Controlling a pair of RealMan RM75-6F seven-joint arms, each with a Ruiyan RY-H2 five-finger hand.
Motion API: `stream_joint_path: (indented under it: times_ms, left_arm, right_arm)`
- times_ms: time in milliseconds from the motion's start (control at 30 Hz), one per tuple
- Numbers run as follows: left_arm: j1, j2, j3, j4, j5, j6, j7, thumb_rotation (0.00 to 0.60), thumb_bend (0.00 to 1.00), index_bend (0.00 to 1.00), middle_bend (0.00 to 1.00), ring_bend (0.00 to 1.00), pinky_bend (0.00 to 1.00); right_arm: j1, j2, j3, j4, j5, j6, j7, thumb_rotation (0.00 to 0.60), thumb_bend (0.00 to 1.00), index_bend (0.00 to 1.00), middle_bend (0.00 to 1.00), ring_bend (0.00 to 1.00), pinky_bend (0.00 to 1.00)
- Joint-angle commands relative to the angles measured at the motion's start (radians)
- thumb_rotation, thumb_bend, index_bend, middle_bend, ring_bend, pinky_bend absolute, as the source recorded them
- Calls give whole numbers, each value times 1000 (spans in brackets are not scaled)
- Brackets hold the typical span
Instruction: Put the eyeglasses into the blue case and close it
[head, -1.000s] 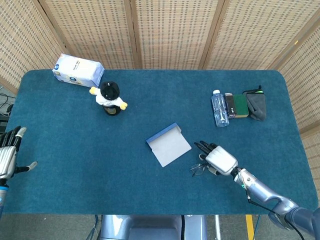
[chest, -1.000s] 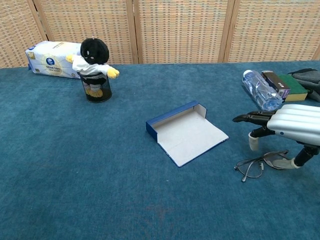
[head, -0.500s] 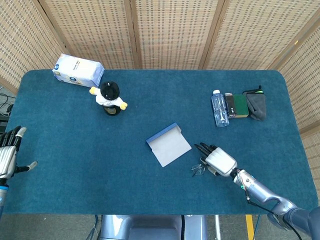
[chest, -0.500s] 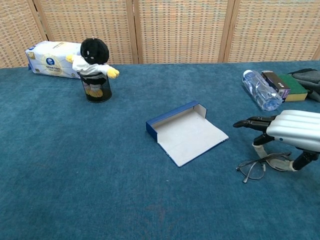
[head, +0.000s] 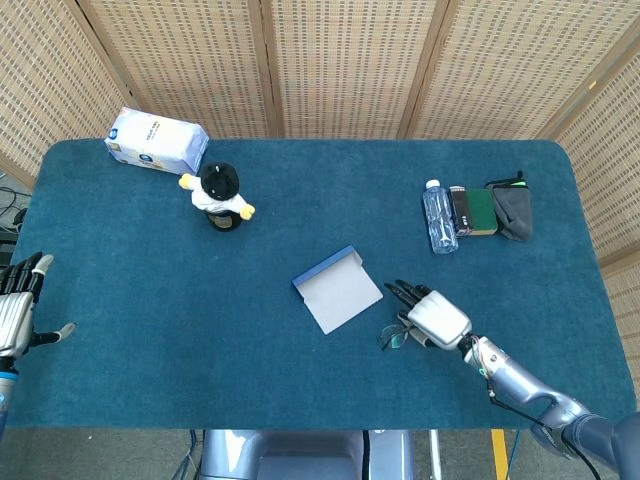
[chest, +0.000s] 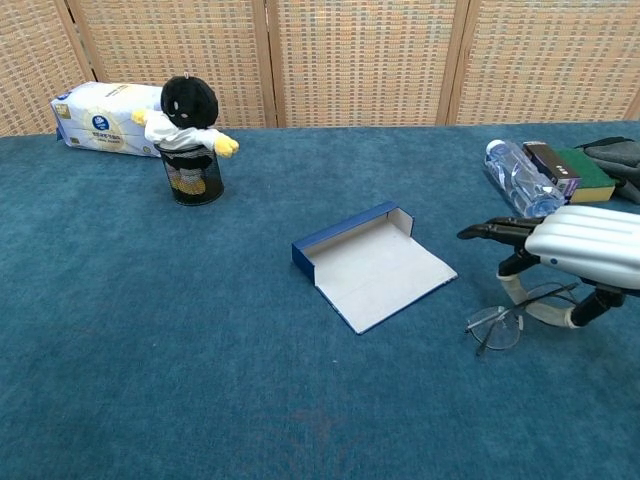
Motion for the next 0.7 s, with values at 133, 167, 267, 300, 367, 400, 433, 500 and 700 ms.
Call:
stream_joint_path:
  times_ms: [133,167,267,300,367,400,433,500,700]
  left_arm:
    - [0,0,0,1,-1,-1,-2,600,0,0,0,0,0]
    - [0,0,0,1,-1,-2,-2,600,0,0,0,0,0]
    - [-1,1,0,1,-1,-3,-3,600,0,0,0,0,0]
    - [-1,2,0,1,-2,-4,-4,600,0,0,0,0,0]
    - [-1,3,-1,1,-3,-5,-6,600,0,0,0,0,0]
    - [-1,3,-2,1,-4,-6,-8,600,0,0,0,0,0]
    - [-1,4,-2,2,-5,-6,-9,600,0,0,0,0,0]
    - [-2,5,-4,2,-7,-7,-12,600,0,0,0,0,0]
    - [-2,8,-5,3,-10,-10,-18,600,0,0,0,0,0]
  right_arm:
    - [49,9,37,-40,22,-51,10,600,533,599,32,0,268]
    - [58,8,43,-45,26,-61,14,600,531,599,32,0,268]
    - [86,7,60,-60,40,-97,20,600,532,599,32,0,268]
    - [97,5,68,-63,45,-110,18,600,532,599,32,0,268]
    - [120,-5,87,-68,59,-139,9,600,532,599,32,0,268]
    - [132,-12,97,-70,67,-153,2,600,532,599,32,0,268]
    - [140,-18,103,-70,71,-164,-3,600,531,599,32,0,268]
    - [170,-45,123,-56,82,-196,-21,600,531,599,32,0,268]
    - [203,-90,144,-17,106,-236,-32,600,534,599,33,0,268]
